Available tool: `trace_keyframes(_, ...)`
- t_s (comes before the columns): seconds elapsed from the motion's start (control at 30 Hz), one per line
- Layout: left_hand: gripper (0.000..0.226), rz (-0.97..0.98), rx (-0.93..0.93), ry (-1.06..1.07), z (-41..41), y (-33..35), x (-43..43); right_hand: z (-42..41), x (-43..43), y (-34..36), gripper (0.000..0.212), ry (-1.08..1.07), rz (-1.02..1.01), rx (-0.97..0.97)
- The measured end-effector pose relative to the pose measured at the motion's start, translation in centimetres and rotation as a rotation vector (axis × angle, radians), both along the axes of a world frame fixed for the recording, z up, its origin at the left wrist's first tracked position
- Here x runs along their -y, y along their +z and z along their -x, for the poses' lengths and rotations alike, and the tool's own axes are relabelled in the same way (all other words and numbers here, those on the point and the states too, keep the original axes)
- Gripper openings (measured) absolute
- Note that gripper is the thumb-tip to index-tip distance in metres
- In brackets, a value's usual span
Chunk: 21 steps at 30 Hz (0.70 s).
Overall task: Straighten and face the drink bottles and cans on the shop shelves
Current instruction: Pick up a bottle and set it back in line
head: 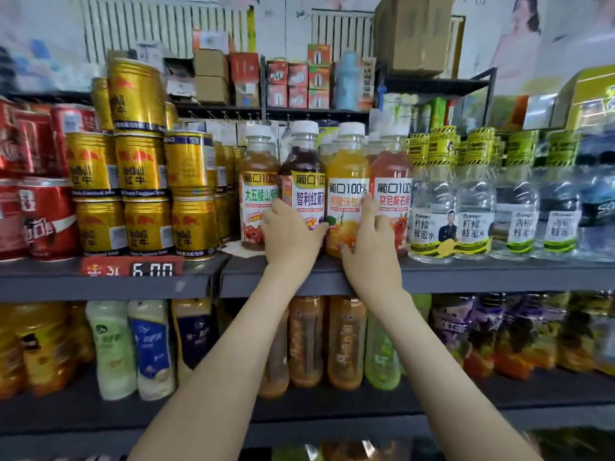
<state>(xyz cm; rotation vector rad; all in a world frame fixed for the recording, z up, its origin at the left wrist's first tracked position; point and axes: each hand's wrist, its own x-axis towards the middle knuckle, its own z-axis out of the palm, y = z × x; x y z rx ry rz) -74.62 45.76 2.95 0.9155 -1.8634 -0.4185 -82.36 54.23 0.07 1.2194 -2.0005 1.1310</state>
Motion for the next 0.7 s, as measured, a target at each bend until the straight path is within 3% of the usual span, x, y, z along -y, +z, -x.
trace_keyframes(0.1, 0.082, 0.035, 0.010, -0.007, -0.6, -0.2, -0.9, -0.6, -1.1, -1.0, 0.059, 0.037, 0.142, -0.050)
trace_keyframes(0.2, 0.058, 0.260, -0.113, -0.006, -3.0, -2.9, -2.9, -1.9, -3.0, -5.1, 0.038, 0.096, 0.339, -0.232)
trace_keyframes(0.27, 0.043, 0.407, -0.277, -0.015, -4.9, -7.0, -4.8, -2.4, -4.1, -9.4, 0.032, 0.115, 0.343, -0.274)
trace_keyframes(0.33, 0.038, 0.421, -0.320, 0.008, -6.2, -12.3, -5.4, -2.1, -4.6, -13.6, 0.032, 0.094, 0.284, -0.188)
trace_keyframes(0.5, 0.067, -0.078, -0.055, 0.071, -6.4, -21.4, -2.3, -1.7, -3.7, -20.0, 0.056, 0.047, 0.064, 0.269)
trace_keyframes(0.7, 0.091, -0.421, 0.009, -0.124, -5.6, -22.4, 0.7, -2.5, -1.2, -20.8, 0.060, -0.045, 0.009, 0.393)
